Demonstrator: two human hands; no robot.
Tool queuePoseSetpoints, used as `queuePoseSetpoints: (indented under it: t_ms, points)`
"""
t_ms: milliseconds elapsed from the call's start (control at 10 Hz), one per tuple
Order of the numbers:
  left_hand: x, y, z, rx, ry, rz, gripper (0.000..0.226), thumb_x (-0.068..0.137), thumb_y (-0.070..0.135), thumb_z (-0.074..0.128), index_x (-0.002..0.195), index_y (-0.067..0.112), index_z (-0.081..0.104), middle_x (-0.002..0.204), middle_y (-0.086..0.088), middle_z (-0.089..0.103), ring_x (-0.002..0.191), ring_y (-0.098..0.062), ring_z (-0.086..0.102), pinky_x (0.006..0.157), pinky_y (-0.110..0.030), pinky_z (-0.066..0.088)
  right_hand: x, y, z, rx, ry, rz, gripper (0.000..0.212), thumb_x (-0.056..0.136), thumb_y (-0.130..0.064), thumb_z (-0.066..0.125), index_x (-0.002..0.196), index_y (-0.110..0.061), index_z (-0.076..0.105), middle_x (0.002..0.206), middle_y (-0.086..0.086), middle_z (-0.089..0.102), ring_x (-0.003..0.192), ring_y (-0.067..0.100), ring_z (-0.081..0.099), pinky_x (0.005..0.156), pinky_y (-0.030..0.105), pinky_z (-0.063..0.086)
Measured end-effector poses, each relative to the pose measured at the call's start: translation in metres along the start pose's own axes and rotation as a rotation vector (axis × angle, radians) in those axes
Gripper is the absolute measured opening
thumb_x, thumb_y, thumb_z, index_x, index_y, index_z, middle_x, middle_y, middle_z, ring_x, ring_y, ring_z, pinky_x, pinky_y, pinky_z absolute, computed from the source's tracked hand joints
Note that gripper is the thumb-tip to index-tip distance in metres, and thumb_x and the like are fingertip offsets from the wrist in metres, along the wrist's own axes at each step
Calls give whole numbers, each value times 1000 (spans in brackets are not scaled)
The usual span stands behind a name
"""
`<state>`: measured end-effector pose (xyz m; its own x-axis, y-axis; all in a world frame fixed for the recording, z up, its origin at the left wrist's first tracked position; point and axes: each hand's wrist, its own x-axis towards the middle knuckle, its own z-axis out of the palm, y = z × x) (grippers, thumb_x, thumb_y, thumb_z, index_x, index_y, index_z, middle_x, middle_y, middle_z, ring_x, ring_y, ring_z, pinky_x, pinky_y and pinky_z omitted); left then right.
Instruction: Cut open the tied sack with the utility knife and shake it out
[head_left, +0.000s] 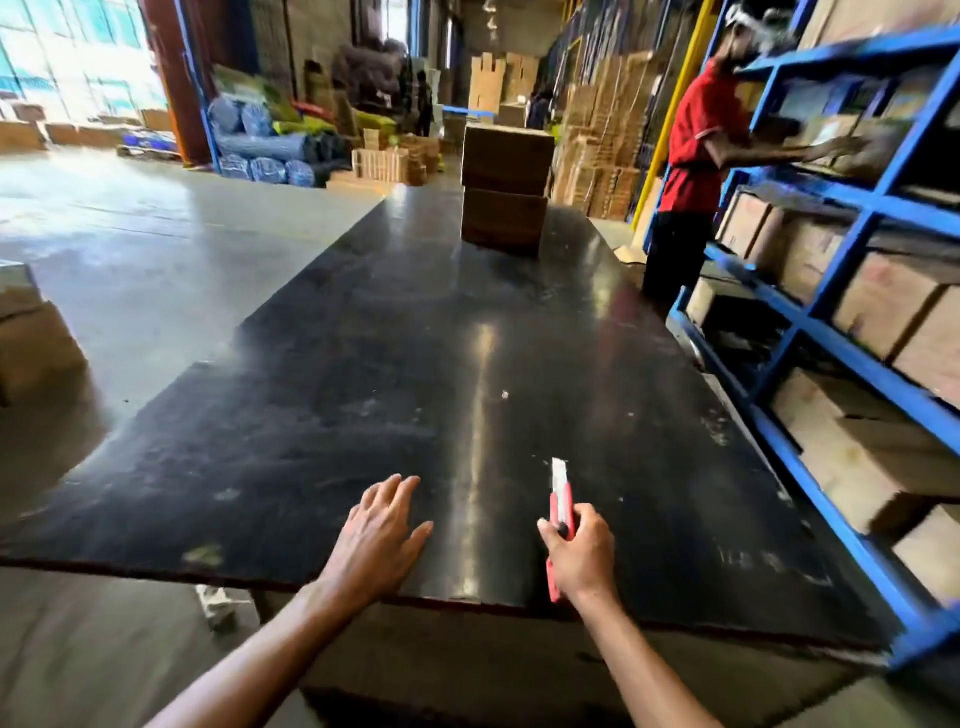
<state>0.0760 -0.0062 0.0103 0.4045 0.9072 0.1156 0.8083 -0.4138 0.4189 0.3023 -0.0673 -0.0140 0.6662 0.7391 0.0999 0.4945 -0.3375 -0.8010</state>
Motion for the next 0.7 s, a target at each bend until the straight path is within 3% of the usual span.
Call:
queuePoseSetpoints:
  t_ms: [100, 200, 300, 400, 600, 700]
  points:
    - [45, -18, 14, 44, -81, 3, 65, 94, 45, 46, 149, 16, 25, 157, -6, 27, 145, -22, 20, 114, -33, 23, 25, 1, 26, -119, -61, 78, 26, 78, -23, 70, 85, -1, 57, 87, 8, 49, 83, 28, 56, 68, 33, 43]
    - [79, -33, 29, 104, -168, 9, 69, 94, 47, 43, 150, 16, 20, 160, -11, 19, 148, -25, 12, 118, -36, 16, 42, 2, 44, -243, -115, 121, 31, 78, -28, 69, 85, -1, 57, 90, 13, 55, 86, 30, 58, 64, 29, 38]
    - [98, -42, 45, 171, -259, 18, 74, 93, 54, 35, 152, 16, 13, 161, -14, 8, 149, -28, 4, 120, -38, 8, 56, 4, 58, -390, -160, 135, 36, 78, -38, 66, 87, -4, 58, 96, 13, 61, 91, 33, 61, 70, 35, 46]
    - [108, -51, 63, 190, -289, 37, 93, 75, 65, 5, 153, 15, 9, 161, -16, 2, 149, -29, -2, 120, -41, 2, 68, 5, 67, -501, -211, 109, 38, 80, -42, 62, 95, -7, 58, 101, 11, 61, 95, 32, 62, 72, 35, 48]
    - [109, -63, 91, 184, -388, 5, 109, 67, 79, -20, 153, 17, 7, 161, -18, -4, 147, -29, -12, 119, -46, -4, 73, 11, 73, -500, -218, 45, 31, 83, -39, 62, 83, -9, 55, 94, 8, 53, 79, 27, 63, 64, 35, 51]
    - [110, -63, 88, 174, -430, -1, 100, 70, 74, -4, 153, 19, 11, 161, -17, -2, 149, -30, -7, 119, -45, 0, 70, 18, 70, -490, -220, 47, 37, 81, -48, 60, 75, -14, 49, 88, 2, 48, 71, 24, 60, 59, 35, 51]
